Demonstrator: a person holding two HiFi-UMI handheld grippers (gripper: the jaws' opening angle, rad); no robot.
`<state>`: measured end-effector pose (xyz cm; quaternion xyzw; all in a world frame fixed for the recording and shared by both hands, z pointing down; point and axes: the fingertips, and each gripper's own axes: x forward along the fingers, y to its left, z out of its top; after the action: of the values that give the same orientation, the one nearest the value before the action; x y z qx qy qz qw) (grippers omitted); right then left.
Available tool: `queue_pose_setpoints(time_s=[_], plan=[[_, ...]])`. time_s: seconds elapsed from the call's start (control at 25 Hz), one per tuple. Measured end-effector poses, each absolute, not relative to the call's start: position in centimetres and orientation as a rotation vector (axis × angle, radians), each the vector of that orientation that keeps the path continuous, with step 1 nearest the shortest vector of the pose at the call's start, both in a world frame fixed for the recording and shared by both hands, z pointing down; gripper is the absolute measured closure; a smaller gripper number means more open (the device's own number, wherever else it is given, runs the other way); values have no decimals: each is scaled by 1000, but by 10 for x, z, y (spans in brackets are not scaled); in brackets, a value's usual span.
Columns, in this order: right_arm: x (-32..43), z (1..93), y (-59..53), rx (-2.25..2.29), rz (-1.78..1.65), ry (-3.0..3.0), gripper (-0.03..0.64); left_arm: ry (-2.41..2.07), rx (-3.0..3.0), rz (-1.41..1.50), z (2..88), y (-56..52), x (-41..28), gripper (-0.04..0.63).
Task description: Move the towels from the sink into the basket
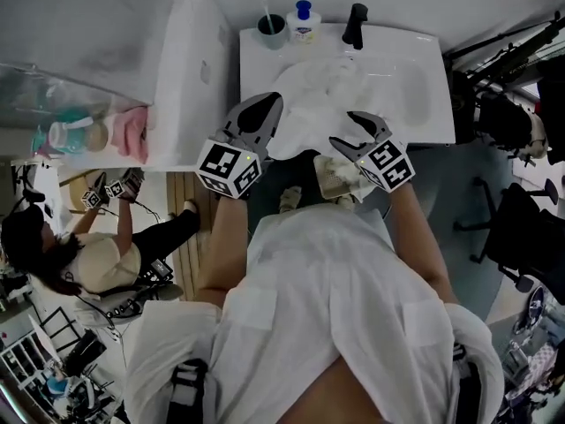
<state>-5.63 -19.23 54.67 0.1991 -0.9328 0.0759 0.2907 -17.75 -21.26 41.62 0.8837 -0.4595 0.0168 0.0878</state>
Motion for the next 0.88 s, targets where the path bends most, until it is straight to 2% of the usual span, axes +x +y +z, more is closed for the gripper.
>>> queue_pose_setpoints(time_s=[0.88], plan=[[-71,672,-210,462,182,-2014,308,-1152,2661,106,465,-256,-184,578]])
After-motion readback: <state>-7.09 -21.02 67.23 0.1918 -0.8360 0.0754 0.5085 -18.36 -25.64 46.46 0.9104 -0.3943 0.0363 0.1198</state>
